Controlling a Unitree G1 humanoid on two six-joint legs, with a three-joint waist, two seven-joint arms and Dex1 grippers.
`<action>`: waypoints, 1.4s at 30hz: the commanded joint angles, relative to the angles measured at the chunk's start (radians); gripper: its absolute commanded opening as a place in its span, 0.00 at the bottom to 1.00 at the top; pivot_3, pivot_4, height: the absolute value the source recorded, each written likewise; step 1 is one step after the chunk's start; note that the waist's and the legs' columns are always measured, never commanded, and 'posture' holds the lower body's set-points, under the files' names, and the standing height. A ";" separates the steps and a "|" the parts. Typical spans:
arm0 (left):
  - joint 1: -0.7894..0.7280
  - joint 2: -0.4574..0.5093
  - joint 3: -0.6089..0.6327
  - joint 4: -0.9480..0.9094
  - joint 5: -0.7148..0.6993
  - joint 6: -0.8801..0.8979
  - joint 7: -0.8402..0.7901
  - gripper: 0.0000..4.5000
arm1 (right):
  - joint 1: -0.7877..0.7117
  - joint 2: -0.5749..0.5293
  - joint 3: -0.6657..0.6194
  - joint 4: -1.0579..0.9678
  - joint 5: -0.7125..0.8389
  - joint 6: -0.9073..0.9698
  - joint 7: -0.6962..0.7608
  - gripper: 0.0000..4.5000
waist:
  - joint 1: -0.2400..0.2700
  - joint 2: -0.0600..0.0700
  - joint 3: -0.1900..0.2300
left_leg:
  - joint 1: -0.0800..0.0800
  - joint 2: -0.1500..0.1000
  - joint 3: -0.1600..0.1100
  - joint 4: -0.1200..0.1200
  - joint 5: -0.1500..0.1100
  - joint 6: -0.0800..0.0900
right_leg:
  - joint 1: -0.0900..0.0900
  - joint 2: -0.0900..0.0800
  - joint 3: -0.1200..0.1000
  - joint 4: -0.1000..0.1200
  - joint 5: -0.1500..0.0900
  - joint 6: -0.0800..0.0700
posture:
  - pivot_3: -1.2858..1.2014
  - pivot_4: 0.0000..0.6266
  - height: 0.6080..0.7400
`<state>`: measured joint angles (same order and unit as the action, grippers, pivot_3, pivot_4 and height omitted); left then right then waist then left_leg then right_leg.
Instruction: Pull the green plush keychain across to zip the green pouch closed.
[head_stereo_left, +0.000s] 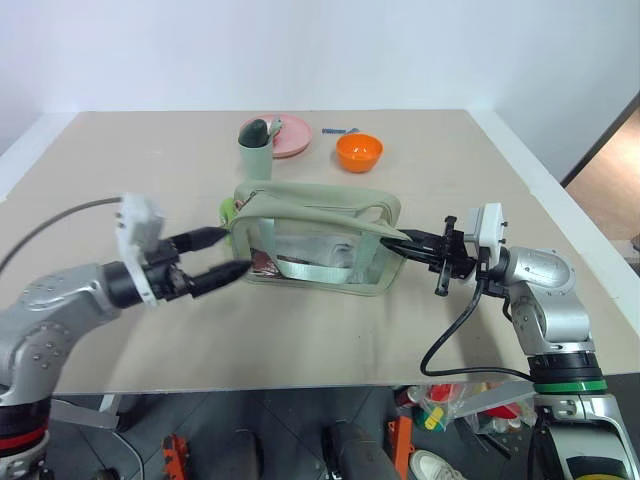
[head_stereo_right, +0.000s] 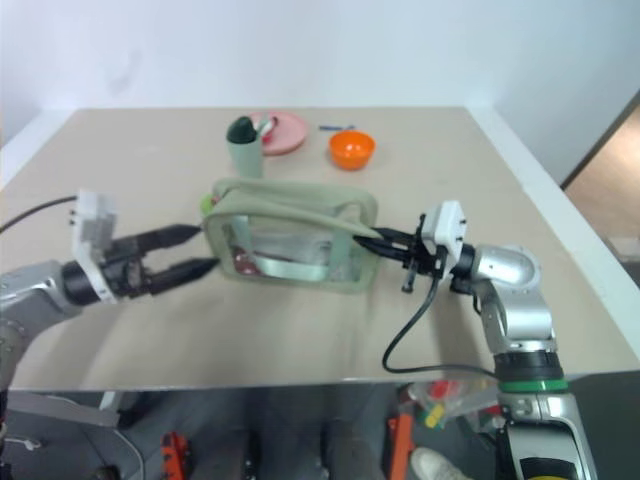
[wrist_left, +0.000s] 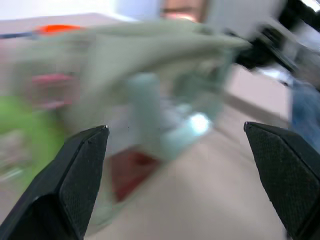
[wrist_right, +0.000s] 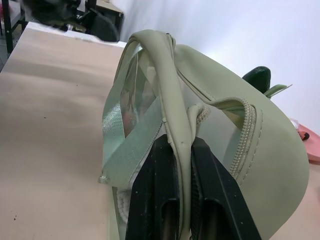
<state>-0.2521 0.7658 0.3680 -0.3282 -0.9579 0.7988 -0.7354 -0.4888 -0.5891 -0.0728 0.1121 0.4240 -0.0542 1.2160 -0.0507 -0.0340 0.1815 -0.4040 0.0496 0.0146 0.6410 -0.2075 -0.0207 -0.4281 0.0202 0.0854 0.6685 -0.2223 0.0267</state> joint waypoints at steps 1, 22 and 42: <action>-0.035 0.013 0.094 0.100 -0.027 0.039 0.076 1.00 | -0.023 -0.002 0.010 -0.027 -0.003 -0.002 -0.002 0.01 | 0.000 0.000 0.000 | 0.000 0.000 0.000 0.000 0.000 0.000 | 0.000 0.000 0.000 0.000 0.000 0.000 | 0.52 0.24 1.00; -0.408 -0.173 -0.119 0.838 0.255 -0.104 -0.126 1.00 | -0.017 -0.028 0.028 -0.158 0.002 0.089 -0.054 0.01 | -0.009 -0.001 0.000 | 0.001 0.001 -0.002 -0.003 0.000 -0.001 | 0.001 0.003 0.000 0.000 0.000 -0.001 | 0.52 0.24 1.00; -0.454 -0.232 -0.065 0.755 0.229 -0.067 -0.185 0.04 | -0.003 -0.052 0.024 -0.139 0.001 0.083 -0.043 0.00 | -0.007 -0.001 0.000 | 0.000 0.000 -0.003 -0.002 0.000 -0.001 | 0.001 0.002 -0.001 -0.001 0.000 0.000 | 0.52 0.24 1.00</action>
<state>-0.7030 0.5226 0.2765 0.4897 -0.6981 0.7144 -0.9192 -0.4842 -0.6307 -0.0416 -0.0137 0.4207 0.0439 1.1614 -0.0581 -0.0346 0.1813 -0.4041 0.0501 0.0117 0.6385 -0.2072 -0.0213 -0.4271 0.0226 0.0847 0.6680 -0.2222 0.0263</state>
